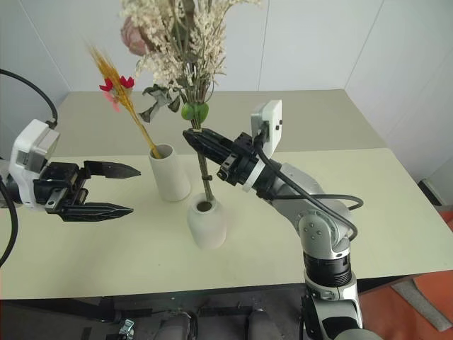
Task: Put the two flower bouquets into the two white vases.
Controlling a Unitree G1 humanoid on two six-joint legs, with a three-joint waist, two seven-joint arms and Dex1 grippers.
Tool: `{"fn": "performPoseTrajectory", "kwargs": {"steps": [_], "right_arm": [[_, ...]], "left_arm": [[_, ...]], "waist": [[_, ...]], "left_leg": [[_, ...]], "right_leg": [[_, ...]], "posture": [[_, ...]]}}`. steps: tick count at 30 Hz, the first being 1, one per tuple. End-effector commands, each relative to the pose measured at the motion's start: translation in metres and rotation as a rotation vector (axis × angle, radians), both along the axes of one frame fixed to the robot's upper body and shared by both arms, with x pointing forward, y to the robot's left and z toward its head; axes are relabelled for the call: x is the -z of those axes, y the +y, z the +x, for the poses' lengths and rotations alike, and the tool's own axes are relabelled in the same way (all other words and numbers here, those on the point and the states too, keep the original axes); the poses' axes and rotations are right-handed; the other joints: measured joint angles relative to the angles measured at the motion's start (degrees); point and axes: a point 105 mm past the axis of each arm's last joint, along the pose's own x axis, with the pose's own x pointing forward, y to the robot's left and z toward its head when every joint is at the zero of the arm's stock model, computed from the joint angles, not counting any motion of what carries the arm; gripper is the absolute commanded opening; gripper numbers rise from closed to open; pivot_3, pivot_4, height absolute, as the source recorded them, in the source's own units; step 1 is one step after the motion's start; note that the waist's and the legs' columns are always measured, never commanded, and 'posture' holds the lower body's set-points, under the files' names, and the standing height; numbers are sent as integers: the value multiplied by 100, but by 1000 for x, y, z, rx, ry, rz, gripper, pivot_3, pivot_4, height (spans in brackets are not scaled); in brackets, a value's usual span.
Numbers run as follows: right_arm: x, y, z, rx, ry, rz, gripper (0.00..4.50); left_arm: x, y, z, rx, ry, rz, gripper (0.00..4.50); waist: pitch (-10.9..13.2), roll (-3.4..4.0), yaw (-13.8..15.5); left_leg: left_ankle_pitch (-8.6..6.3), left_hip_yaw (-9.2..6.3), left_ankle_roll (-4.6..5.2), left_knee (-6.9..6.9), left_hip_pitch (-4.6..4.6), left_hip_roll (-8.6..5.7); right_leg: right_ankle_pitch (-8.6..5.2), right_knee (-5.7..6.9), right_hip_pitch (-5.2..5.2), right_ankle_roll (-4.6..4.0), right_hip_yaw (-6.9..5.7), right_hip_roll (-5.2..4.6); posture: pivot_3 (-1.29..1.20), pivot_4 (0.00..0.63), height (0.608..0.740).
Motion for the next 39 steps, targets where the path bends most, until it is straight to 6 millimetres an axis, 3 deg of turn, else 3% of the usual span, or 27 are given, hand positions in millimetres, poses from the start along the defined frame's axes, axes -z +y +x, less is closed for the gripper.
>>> {"fn": "performPoseTrajectory", "kwargs": {"steps": [1, 8, 22, 39], "right_arm": [[-9, 4, -9, -20, -70, 25, 220], [-11, 8, -17, -53, -105, 42, 220], [-29, -2, -18, -39, -170, 106, 220], [-1, 8, -21, -109, -89, 62, 220]], "left_arm": [[-3, 0, -2, 3, -19, 20, 4500], [-3, 0, -2, 1, -21, 25, 4500], [-3, 0, 0, 8, -26, 31, 4500], [-3, 1, 1, -4, -32, 38, 4500]], "waist": [[0, 0, 0], [0, 0, 2], [0, 0, 5], [0, 0, 6]], "left_leg": [[0, 0, 0, 0, 0, 0], [0, 0, 0, 0, 0, 0], [0, 0, 0, 0, 0, 0], [0, 0, 0, 0, 0, 0]], "right_leg": [[0, 0, 0, 0, 0, 0], [0, 0, 0, 0, 0, 0], [0, 0, 0, 0, 0, 0], [0, 0, 0, 0, 0, 0]], "posture": [[0, 150, 740], [0, 150, 740], [0, 150, 740], [0, 150, 740]]}}
